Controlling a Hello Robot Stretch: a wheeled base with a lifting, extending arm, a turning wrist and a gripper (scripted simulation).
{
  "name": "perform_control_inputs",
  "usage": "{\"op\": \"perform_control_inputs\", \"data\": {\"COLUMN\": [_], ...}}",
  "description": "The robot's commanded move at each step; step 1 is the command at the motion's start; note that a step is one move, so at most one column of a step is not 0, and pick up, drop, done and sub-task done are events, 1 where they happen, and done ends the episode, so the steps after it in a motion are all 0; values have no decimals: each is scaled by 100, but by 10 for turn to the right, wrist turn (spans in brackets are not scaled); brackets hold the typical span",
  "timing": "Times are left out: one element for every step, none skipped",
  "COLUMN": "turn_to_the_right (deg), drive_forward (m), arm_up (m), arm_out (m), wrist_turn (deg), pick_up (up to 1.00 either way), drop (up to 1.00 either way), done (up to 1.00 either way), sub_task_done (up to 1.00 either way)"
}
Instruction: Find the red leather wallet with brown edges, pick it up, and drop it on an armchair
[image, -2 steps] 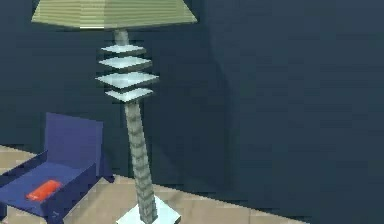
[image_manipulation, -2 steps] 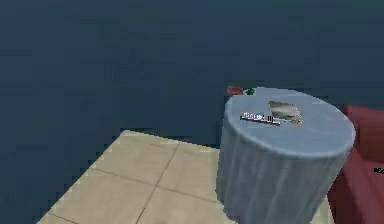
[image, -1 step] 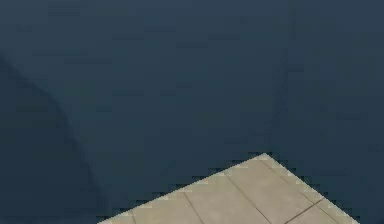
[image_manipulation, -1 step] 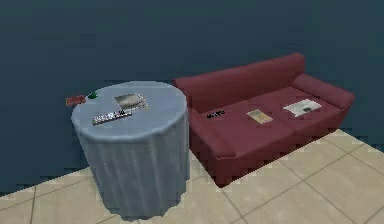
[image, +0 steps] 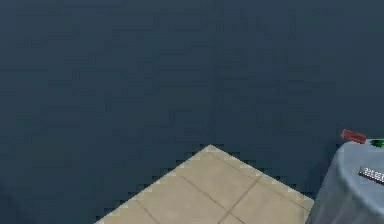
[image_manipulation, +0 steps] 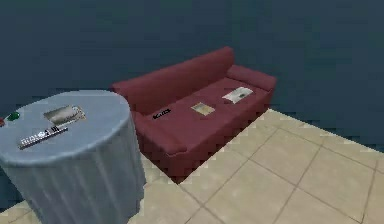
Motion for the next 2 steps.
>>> {"op": "perform_control_inputs", "data": {"turn_to_the_right": [30,0], "drive_forward": [0,80], "arm_up": [0,0], "arm_out": [0,0], "wrist_turn": [0,0], "pick_up": [0,0], "drop": [0,0], "done": [0,0], "sub_task_done": [0,0]}}
